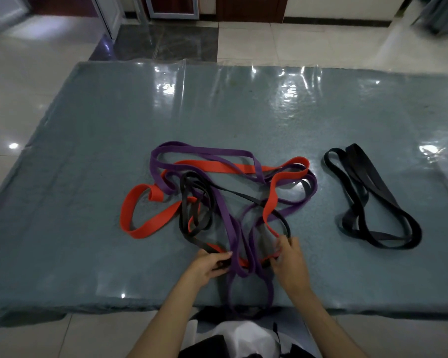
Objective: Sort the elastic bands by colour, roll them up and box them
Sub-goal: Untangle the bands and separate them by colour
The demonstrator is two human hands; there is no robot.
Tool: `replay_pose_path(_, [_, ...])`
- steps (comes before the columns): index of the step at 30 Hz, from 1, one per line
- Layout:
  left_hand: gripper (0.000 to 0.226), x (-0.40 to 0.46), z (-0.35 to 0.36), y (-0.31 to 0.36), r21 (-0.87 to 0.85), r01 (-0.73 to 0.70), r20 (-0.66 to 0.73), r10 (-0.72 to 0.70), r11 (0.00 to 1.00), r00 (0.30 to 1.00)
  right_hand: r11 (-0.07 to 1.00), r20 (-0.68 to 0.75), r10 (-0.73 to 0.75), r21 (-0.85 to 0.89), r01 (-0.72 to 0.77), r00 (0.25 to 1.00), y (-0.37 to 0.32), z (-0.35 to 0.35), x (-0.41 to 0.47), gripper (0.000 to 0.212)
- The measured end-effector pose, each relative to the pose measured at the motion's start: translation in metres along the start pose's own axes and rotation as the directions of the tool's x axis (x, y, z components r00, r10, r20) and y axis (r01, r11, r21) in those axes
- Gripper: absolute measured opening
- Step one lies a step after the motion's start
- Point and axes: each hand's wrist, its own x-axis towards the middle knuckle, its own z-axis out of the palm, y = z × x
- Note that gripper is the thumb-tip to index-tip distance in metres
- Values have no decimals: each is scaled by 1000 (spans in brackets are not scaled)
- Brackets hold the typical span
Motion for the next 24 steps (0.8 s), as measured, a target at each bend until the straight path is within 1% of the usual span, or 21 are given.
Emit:
replay_pose_path(2, [45,0,2,2,120,-1,-26,4,993,1000,993,134,-33,-110,49,990,2,-8,5,25])
replay_pose_path(3, [45,1,2,1,175,-5,-50,14,984,999,988,196,-32,-143,60,980,2,-13,6,22])
replay_pose_path(5, [48,2,0,1,272,22,-91,3,962,996,984,260,14,-175,33,966,-3,-22,6,18])
replay_pose_path(6, [51,2,-3,2,318,72,-95,-44,945,994,981,273,42,-195,12,961,-6,-25,4,15])
replay_pose_path(7, [55,1,-6,2,370,146,-84,-124,917,989,979,282,62,-206,-3,957,-10,-26,3,13])
replay_pose_path(8, [60,-2,-9,2,446,222,-58,-219,867,974,979,292,72,-202,-12,954,-12,-26,2,13])
replay_pose_path(9, [68,-2,-12,1,540,266,-22,-302,799,953,981,307,74,-192,-14,949,-15,-25,1,16])
replay_pose_path(11, [79,-2,-13,-1,681,259,55,-400,685,915,981,379,69,-193,6,923,-19,-25,2,18])
replay_pose_path(12, [78,-2,-13,-2,713,240,87,-422,659,902,977,427,59,-211,36,902,-21,-25,3,23])
replay_pose_path(13, [74,-2,-11,-2,724,221,112,-428,653,897,968,469,53,-241,70,881,-22,-23,3,28])
replay_pose_path(15, [59,-3,-9,-2,698,190,143,-394,691,908,950,514,50,-289,118,856,-25,-18,0,30])
replay_pose_path(17, [47,-4,-9,-4,651,163,187,-364,742,912,949,519,48,-291,123,853,-26,-13,-3,20])
replay_pose_path(19, [37,-6,-7,-7,633,138,223,-350,762,910,967,500,43,-238,89,865,-26,-13,-2,9])
replay_pose_path(21, [22,-9,-8,-7,624,91,250,-309,776,918,994,465,42,-111,11,885,-23,-17,2,10])
replay_pose_path(22, [17,-10,-10,-4,606,69,257,-278,792,925,999,441,49,-7,-51,896,-21,-20,2,13])
replay_pose_path(24, [14,-14,-15,5,524,58,256,-222,850,941,962,388,78,212,-171,918,-19,-27,3,19])
